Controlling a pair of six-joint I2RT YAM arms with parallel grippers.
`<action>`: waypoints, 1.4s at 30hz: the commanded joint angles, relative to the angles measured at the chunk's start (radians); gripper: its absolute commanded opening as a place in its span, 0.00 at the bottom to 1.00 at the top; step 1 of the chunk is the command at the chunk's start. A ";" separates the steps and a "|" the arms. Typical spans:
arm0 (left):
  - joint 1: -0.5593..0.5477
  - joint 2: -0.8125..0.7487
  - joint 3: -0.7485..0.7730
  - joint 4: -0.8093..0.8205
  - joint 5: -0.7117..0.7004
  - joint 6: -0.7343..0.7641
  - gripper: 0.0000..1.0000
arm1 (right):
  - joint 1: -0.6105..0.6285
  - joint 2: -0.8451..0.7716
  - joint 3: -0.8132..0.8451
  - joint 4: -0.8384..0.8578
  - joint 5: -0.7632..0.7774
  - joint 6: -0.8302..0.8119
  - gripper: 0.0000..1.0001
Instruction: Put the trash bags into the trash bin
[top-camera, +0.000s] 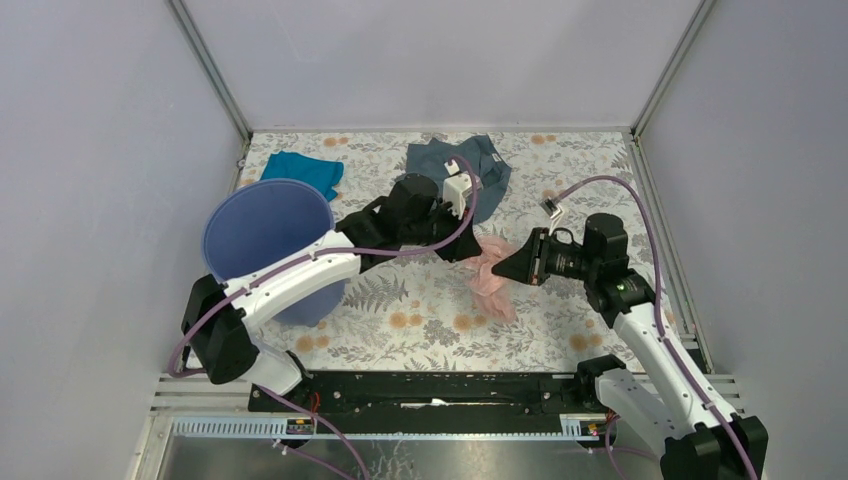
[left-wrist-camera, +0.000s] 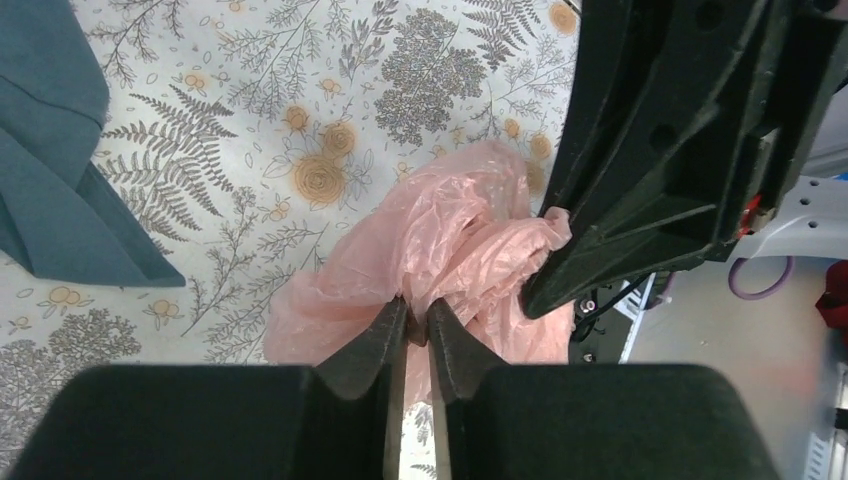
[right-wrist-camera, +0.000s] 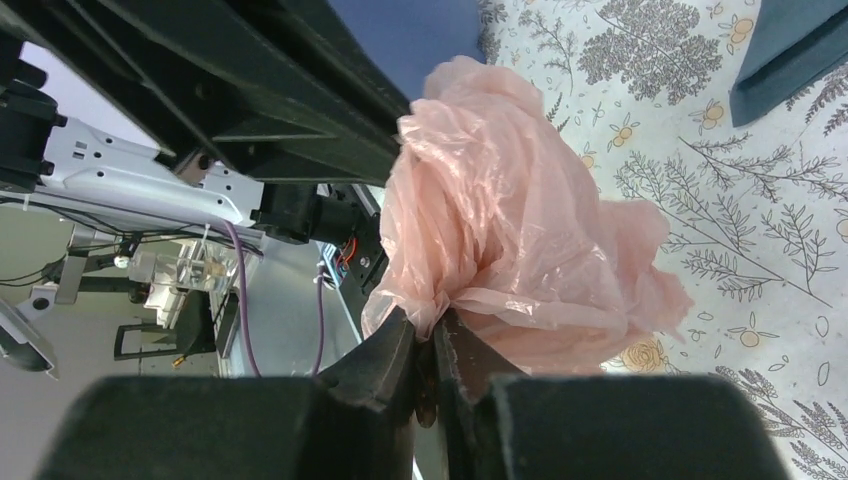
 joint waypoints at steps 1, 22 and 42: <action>0.003 -0.033 0.052 0.002 -0.032 0.032 0.06 | -0.001 0.037 0.024 0.036 -0.033 -0.020 0.14; 0.051 -0.056 0.037 -0.042 -0.384 -0.146 0.00 | 0.360 0.073 -0.064 0.057 0.719 -0.204 0.94; 0.099 -0.038 0.012 0.015 -0.224 -0.198 0.00 | 0.385 0.313 -0.262 0.968 0.777 0.322 0.74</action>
